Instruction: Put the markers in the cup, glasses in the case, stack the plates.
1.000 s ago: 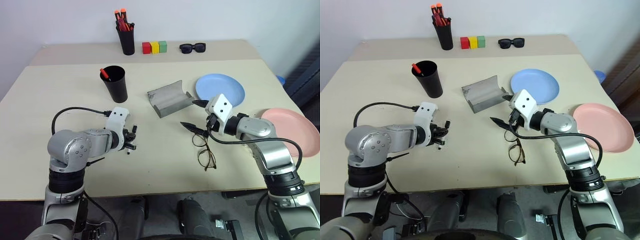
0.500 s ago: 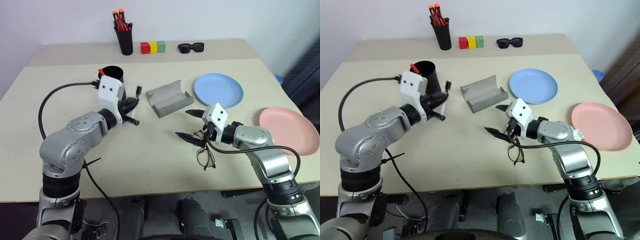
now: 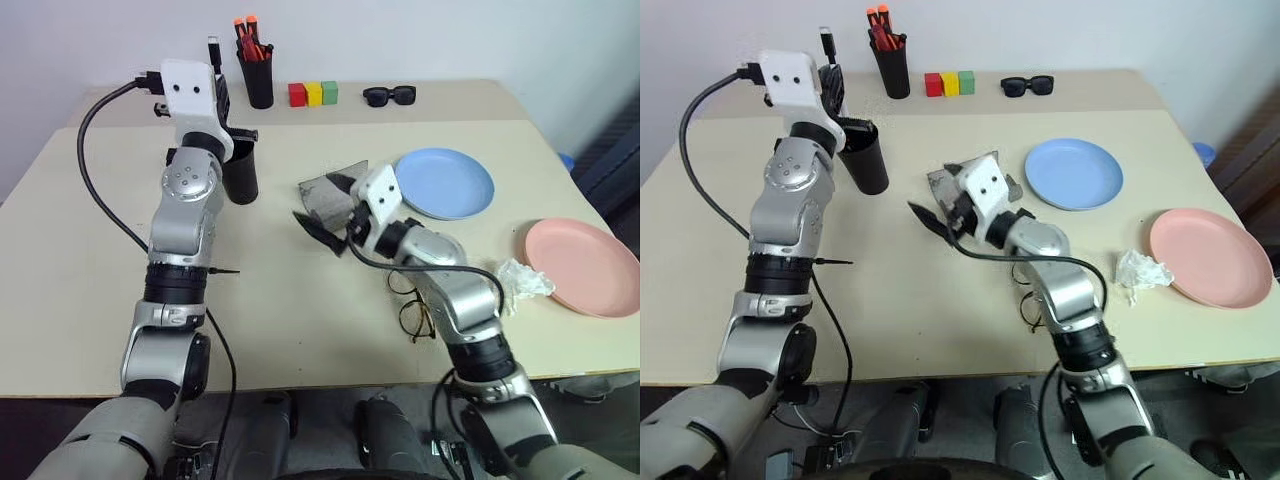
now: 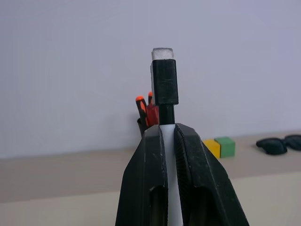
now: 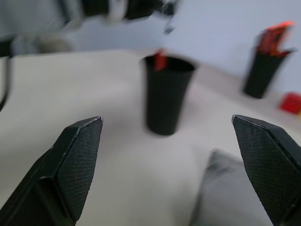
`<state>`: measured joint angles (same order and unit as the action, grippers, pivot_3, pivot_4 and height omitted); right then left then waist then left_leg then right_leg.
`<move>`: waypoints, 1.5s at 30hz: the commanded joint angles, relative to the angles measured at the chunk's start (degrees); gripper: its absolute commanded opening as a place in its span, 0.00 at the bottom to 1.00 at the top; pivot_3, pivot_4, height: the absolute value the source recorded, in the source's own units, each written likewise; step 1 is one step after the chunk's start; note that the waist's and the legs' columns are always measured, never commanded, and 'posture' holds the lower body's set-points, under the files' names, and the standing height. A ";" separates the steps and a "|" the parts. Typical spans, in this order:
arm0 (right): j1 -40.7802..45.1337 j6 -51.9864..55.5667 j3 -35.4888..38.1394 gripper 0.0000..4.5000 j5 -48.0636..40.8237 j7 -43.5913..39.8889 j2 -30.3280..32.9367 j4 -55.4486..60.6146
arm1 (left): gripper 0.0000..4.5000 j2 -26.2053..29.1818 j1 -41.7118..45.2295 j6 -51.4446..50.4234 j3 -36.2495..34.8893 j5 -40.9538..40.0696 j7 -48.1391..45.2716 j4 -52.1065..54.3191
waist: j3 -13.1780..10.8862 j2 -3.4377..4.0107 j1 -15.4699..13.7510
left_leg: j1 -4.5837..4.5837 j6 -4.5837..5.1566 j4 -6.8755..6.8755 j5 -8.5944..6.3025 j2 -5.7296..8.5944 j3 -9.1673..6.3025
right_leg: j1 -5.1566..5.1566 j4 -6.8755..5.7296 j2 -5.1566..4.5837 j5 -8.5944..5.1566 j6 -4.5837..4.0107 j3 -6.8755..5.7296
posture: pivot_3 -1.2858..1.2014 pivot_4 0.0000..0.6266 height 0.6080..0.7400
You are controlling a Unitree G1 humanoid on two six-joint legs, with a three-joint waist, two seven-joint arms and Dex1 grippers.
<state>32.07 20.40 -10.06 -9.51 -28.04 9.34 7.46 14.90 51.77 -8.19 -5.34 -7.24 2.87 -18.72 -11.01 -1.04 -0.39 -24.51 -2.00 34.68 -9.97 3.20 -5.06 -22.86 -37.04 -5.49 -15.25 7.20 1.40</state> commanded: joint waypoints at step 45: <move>-4.90 1.52 2.48 1.00 -0.73 -8.21 13.81 8.31 | 0.78 -0.89 -1.11 -9.31 10.63 -4.03 -29.27 4.06 | 0.00 0.00 1.26 | 0.01 0.03 0.04 -0.02 0.02 -0.05 | 0.15 0.00 0.04 -0.01 0.01 -0.05 | 0.52 0.24 1.00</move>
<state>27.42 21.73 -8.78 -9.12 -33.58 21.52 12.41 13.09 50.47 -11.60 3.28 -9.60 -21.72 -17.51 -11.01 -1.04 0.88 -24.48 -1.96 34.71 -9.99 3.20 -5.11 -22.72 -37.04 -5.44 -15.26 7.21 1.35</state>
